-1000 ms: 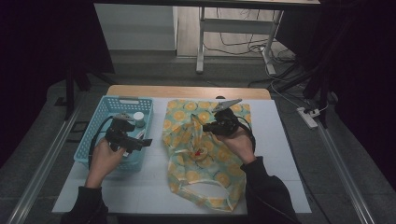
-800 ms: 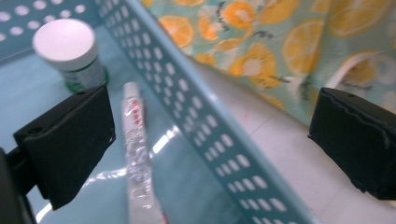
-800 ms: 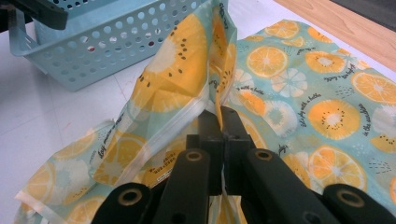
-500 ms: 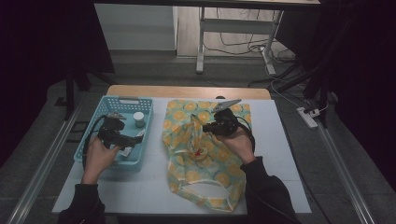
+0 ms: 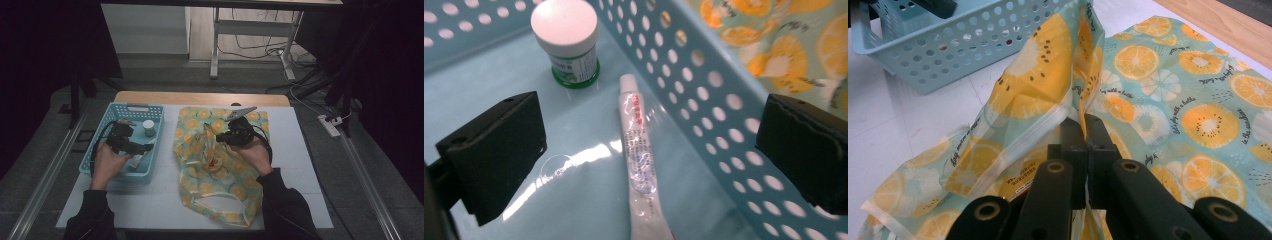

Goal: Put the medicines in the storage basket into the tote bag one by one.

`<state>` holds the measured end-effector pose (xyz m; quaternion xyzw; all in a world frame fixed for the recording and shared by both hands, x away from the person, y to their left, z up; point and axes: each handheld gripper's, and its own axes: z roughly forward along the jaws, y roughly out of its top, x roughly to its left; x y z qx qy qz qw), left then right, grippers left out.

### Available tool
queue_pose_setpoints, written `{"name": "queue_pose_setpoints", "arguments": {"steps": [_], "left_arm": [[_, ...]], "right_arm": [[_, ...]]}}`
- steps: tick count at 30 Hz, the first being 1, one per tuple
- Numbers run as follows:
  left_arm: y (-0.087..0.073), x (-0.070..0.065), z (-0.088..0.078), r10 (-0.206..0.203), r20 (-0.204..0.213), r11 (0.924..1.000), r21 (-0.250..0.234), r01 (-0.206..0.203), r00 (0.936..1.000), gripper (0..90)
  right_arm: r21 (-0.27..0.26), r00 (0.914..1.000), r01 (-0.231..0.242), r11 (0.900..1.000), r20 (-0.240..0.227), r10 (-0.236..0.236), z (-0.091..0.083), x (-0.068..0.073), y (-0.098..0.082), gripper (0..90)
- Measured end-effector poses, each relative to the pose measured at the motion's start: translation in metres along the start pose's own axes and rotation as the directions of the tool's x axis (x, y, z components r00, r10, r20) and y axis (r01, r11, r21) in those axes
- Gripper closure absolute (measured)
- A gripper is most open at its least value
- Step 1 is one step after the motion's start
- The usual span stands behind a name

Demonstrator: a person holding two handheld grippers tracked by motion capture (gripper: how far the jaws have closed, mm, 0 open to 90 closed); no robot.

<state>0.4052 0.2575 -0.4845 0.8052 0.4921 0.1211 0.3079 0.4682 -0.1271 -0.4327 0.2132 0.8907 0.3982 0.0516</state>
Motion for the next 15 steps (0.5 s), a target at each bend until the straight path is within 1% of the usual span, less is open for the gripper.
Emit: {"name": "queue_pose_setpoints", "arguments": {"steps": [1,3,5,7,9,11,13,15], "left_arm": [[0.000,0.000,0.003,0.003,-0.003,0.9998,0.018,-0.003,1.0000,0.0],[0.000,0.001,0.005,-0.004,-0.009,0.9994,0.036,0.004,1.0000,0.2],[0.000,0.003,0.007,-0.017,0.004,0.9985,0.051,0.017,0.9998,0.0],[-0.001,0.003,0.012,-0.013,-0.006,0.9958,0.090,0.014,0.9999,0.0],[-0.001,0.002,0.017,-0.008,-0.019,0.9915,0.130,0.011,0.9998,0.0],[0.000,0.003,0.021,-0.012,-0.020,0.9862,0.165,0.015,0.9997,0.0],[-0.001,0.004,0.024,-0.023,-0.022,0.9813,0.191,0.027,0.9995,0.1],[-0.001,0.005,0.027,-0.023,-0.035,0.9764,0.214,0.030,0.9991,2.1]], "right_arm": [[0.001,1.0000,0.000,1.000,0.001,0.000,0.000,0.000,0.000,90.0],[0.000,1.0000,0.000,1.000,0.000,0.000,0.000,0.000,0.000,90.0],[0.000,1.0000,-0.001,1.000,-0.003,0.001,0.000,0.000,0.000,90.0],[0.002,1.0000,0.000,1.000,-0.002,0.000,0.000,0.000,0.000,90.0],[0.002,1.0000,0.003,1.000,-0.003,-0.003,0.001,0.001,0.000,90.0],[0.002,1.0000,0.005,1.000,-0.003,-0.005,0.001,0.001,0.000,90.0],[0.002,1.0000,0.006,1.000,-0.005,-0.006,0.001,0.001,0.000,90.0],[0.003,1.0000,0.006,1.000,-0.006,-0.006,0.001,0.001,0.000,90.0]]}}
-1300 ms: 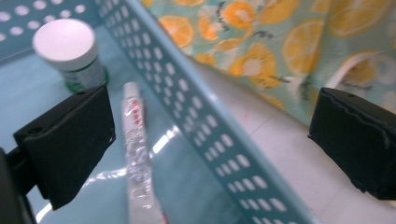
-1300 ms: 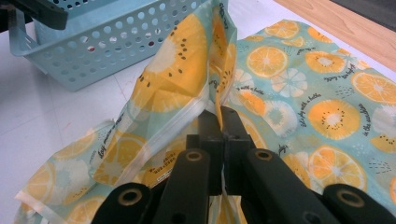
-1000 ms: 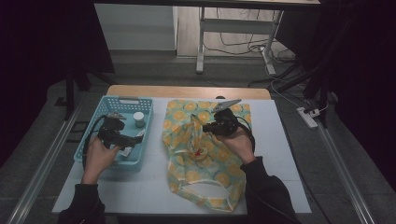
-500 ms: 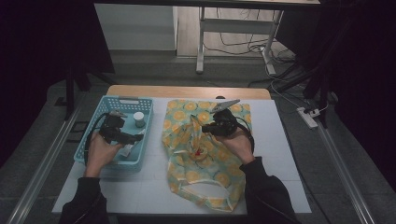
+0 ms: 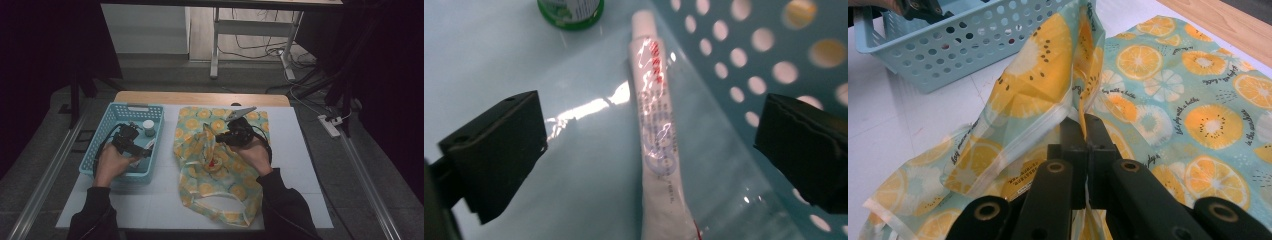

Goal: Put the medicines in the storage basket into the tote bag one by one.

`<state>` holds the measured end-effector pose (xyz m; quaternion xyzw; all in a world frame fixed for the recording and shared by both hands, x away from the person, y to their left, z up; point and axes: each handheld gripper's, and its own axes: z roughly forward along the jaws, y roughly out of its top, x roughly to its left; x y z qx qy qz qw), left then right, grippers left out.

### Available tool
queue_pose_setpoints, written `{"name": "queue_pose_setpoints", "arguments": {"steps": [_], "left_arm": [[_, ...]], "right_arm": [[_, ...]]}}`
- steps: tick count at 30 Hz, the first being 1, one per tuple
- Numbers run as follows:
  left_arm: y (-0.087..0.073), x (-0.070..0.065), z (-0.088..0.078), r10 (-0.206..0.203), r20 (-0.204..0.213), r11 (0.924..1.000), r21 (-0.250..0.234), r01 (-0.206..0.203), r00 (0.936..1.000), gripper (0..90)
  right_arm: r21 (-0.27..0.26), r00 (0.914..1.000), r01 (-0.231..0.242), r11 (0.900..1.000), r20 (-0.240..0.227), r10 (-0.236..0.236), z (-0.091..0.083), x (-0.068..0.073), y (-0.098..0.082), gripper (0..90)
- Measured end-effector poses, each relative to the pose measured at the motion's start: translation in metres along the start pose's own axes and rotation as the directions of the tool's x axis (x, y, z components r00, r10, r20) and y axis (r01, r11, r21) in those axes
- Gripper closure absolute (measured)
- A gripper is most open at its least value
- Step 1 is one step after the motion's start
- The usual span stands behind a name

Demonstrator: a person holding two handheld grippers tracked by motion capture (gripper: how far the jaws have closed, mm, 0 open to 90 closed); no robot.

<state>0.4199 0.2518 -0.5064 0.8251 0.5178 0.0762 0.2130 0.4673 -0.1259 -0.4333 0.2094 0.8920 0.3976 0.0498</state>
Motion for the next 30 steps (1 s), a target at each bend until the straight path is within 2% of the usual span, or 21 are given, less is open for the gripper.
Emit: {"name": "queue_pose_setpoints", "arguments": {"steps": [5,8,14,17,22,26,30], "left_arm": [[0.0008,-0.0009,0.0047,-0.003,-0.033,0.9990,0.044,0.005,0.9994,8.5],[0.0010,-0.0006,0.0062,-0.006,-0.036,0.9982,0.059,0.008,0.9993,20.0],[0.0010,-0.0009,0.0081,-0.005,-0.025,0.9972,0.075,0.007,0.9997,41.9],[0.0012,-0.0007,0.0093,-0.009,-0.024,0.9959,0.089,0.011,0.9997,49.2],[0.0011,-0.0006,0.0090,-0.005,-0.011,0.9963,0.085,0.006,0.9999,58.3],[0.0010,0.0000,0.0087,-0.009,-0.001,0.9966,0.082,0.009,1.0000,69.8],[0.0013,-0.0003,0.0087,-0.004,0.000,0.9965,0.084,0.004,1.0000,71.9]], "right_arm": [[0.000,1.0000,0.001,1.000,-0.002,-0.001,0.0002,0.0005,0.0000,90.0],[0.000,1.0000,0.002,1.000,-0.002,-0.002,0.0001,0.0006,0.0001,90.0],[-0.003,1.0000,0.002,1.000,0.000,-0.002,-0.0013,0.0002,0.0001,90.0],[-0.003,1.0000,0.003,1.000,0.002,-0.003,-0.0017,0.0003,0.0001,90.0],[-0.003,1.0000,0.005,1.000,0.003,-0.005,-0.0019,0.0007,-0.0001,90.0],[-0.003,1.0000,0.007,1.000,0.006,-0.007,-0.0023,0.0003,-0.0004,90.0],[-0.003,1.0000,0.005,1.000,0.007,-0.005,-0.0027,0.0000,-0.0007,90.0]]}}
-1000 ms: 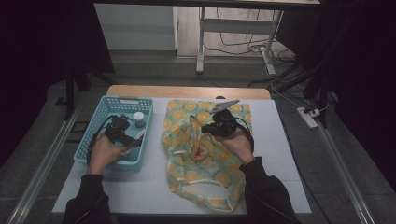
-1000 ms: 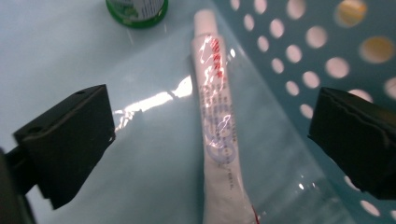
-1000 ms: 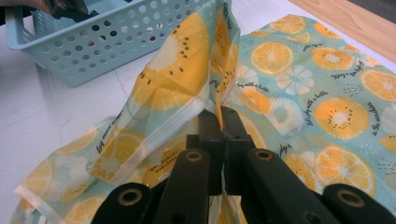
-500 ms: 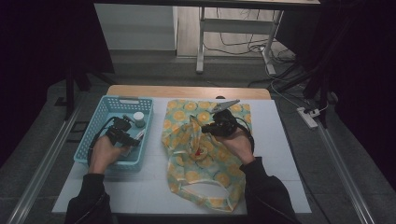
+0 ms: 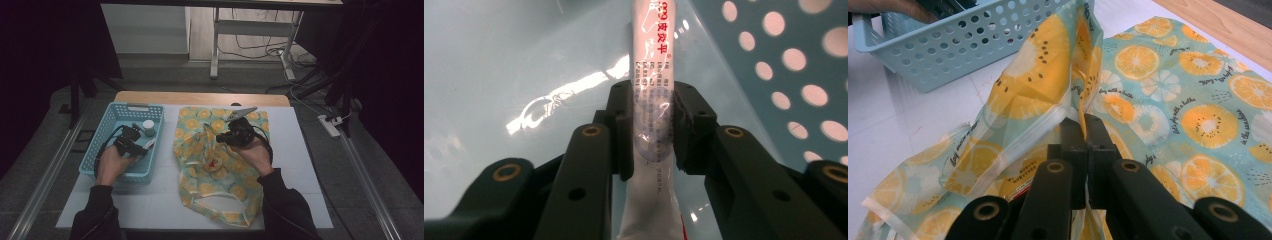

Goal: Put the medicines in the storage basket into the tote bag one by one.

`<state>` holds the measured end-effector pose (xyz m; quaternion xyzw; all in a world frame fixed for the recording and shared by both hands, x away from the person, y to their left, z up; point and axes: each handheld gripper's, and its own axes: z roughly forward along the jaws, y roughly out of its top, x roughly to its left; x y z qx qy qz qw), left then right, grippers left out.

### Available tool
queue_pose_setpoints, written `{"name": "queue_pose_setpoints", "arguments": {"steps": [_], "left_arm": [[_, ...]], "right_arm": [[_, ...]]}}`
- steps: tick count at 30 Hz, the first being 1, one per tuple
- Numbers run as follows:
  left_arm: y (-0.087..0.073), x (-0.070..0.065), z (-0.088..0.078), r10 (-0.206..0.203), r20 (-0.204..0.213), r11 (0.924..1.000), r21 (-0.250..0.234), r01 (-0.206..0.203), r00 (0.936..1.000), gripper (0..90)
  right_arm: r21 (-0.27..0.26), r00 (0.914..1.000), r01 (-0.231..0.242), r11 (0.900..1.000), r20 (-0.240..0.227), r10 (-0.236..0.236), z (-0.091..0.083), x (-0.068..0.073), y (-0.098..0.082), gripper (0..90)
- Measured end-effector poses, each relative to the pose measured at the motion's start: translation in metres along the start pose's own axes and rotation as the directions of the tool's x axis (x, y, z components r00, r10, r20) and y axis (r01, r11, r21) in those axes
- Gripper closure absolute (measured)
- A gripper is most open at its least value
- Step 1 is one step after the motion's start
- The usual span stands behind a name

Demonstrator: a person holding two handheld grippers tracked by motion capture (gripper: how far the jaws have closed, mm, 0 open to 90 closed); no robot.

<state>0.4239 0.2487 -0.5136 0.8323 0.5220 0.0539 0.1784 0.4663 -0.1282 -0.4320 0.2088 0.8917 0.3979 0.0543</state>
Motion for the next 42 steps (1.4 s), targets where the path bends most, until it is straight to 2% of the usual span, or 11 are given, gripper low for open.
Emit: {"name": "queue_pose_setpoints", "arguments": {"steps": [6,12,16,24,31,37,42], "left_arm": [[0.000,-0.001,-0.002,0.006,-0.002,0.9999,-0.009,-0.006,1.0000,72.6],[-0.001,0.000,-0.009,-0.007,0.000,0.9976,-0.068,0.007,1.0000,72.8],[-0.001,0.000,-0.014,-0.018,0.000,0.9942,-0.107,0.018,0.9998,72.8],[-0.002,0.002,-0.023,-0.017,0.025,0.9879,-0.154,0.021,0.9995,72.9],[-0.006,0.005,-0.031,-0.050,0.030,0.9794,-0.195,0.055,0.9983,72.8],[-0.008,0.003,-0.040,-0.032,0.025,0.9710,-0.236,0.037,0.9992,72.8],[-0.008,-0.001,-0.048,-0.004,0.039,0.9657,-0.259,0.014,0.9992,72.9]], "right_arm": [[-0.001,1.0000,-0.002,1.000,0.002,0.002,0.000,0.000,0.000,90.0],[-0.005,1.0000,-0.004,1.000,0.004,0.004,-0.001,-0.001,-0.001,90.0],[-0.006,1.0000,-0.006,1.000,0.003,0.006,0.000,-0.001,-0.001,90.0],[-0.010,1.0000,-0.008,1.000,0.004,0.008,-0.001,-0.001,-0.001,90.0],[-0.013,1.0000,-0.008,1.000,0.005,0.008,-0.002,-0.001,-0.001,90.0],[-0.013,1.0000,-0.008,1.000,0.006,0.008,-0.002,-0.001,-0.001,90.0],[-0.015,0.9999,-0.010,1.000,0.005,0.010,-0.002,-0.001,-0.001,90.0]]}}
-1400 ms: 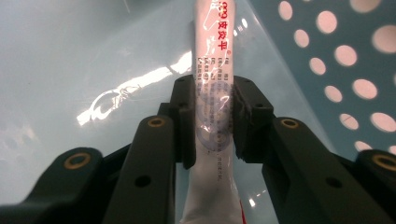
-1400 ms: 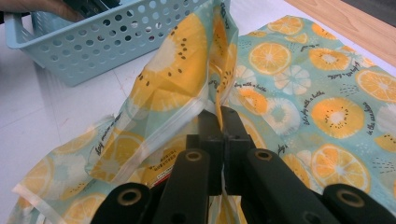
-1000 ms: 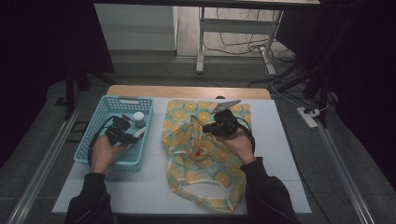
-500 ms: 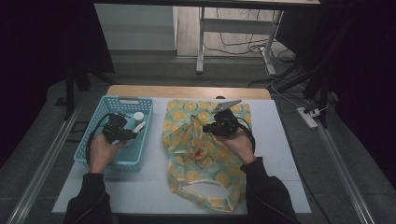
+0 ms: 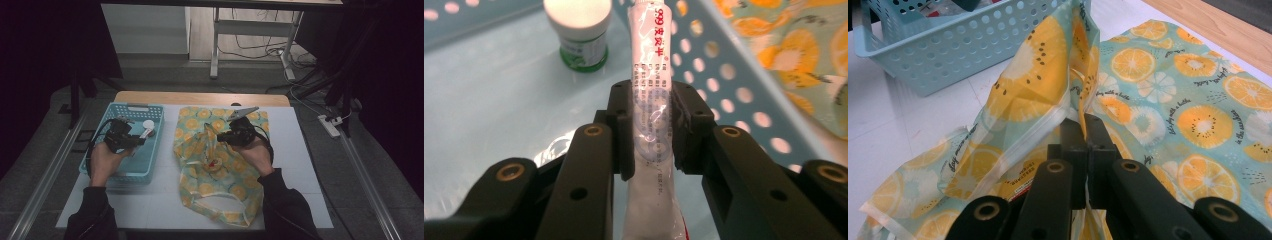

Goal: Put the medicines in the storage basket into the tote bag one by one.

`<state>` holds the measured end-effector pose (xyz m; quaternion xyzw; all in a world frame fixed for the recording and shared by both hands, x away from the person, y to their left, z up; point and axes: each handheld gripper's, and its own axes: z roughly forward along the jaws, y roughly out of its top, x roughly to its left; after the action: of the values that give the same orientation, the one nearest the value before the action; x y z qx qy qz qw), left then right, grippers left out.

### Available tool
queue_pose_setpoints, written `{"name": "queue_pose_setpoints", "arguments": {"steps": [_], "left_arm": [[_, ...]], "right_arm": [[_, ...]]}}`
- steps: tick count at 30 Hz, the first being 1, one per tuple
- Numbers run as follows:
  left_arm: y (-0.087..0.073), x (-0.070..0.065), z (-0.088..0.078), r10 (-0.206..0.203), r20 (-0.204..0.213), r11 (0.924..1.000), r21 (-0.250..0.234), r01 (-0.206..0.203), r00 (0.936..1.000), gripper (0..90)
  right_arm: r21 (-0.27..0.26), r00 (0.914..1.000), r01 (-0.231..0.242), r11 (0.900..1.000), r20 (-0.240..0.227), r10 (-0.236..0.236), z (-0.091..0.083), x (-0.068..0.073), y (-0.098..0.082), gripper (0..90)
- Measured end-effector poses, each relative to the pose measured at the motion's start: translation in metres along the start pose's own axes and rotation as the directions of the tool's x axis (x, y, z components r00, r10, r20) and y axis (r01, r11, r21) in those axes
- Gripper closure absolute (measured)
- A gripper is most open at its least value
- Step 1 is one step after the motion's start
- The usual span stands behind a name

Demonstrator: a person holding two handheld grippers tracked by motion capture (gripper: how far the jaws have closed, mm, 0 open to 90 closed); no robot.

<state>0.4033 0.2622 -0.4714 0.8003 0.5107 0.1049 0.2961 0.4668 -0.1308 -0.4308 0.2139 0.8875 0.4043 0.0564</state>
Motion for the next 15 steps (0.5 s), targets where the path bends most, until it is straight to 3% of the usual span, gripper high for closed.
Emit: {"name": "queue_pose_setpoints", "arguments": {"steps": [8,15], "left_arm": [[0.005,-0.012,-0.015,0.020,0.009,0.9991,-0.038,-0.019,0.9998,72.9],[0.009,-0.025,-0.027,0.022,0.062,0.9978,-0.064,-0.018,0.9978,72.9]], "right_arm": [[0.000,1.0000,0.004,1.000,0.001,-0.004,0.001,0.000,0.000,90.0],[-0.002,1.0000,0.002,1.000,0.004,-0.002,0.000,0.000,0.000,90.0]]}}
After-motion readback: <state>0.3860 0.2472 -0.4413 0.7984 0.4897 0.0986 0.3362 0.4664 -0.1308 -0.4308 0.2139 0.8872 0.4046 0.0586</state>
